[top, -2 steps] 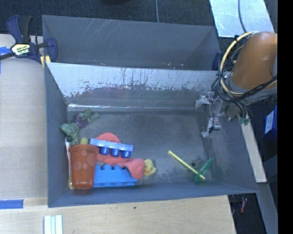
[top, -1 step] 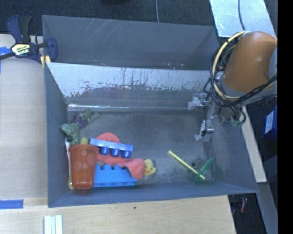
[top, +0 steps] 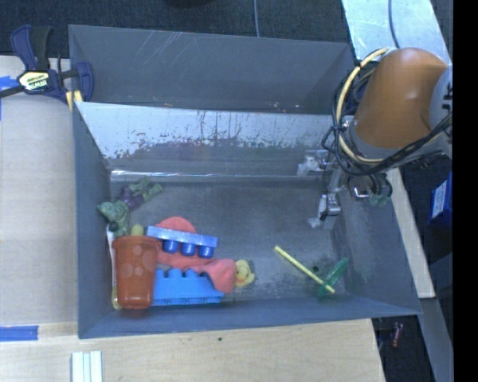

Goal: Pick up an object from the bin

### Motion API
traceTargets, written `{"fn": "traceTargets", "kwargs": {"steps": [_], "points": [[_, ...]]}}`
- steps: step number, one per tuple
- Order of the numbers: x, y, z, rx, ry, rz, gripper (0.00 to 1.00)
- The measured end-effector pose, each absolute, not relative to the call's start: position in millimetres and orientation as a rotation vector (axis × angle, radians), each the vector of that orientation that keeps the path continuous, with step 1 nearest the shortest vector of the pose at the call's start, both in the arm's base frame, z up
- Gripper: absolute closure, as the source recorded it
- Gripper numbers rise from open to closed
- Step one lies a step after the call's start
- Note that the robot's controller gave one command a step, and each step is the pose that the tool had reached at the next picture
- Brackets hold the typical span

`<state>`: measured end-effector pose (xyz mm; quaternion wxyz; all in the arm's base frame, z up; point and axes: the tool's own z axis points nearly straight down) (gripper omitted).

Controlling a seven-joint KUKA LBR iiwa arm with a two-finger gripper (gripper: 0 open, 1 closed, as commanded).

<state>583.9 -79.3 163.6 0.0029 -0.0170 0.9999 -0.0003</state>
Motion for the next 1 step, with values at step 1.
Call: {"fn": "traceTargets", "kwargs": {"steps": [1], "points": [[585.9, -17.4, 152.6, -0.209, 3.13, -0.003, 0.0]]}}
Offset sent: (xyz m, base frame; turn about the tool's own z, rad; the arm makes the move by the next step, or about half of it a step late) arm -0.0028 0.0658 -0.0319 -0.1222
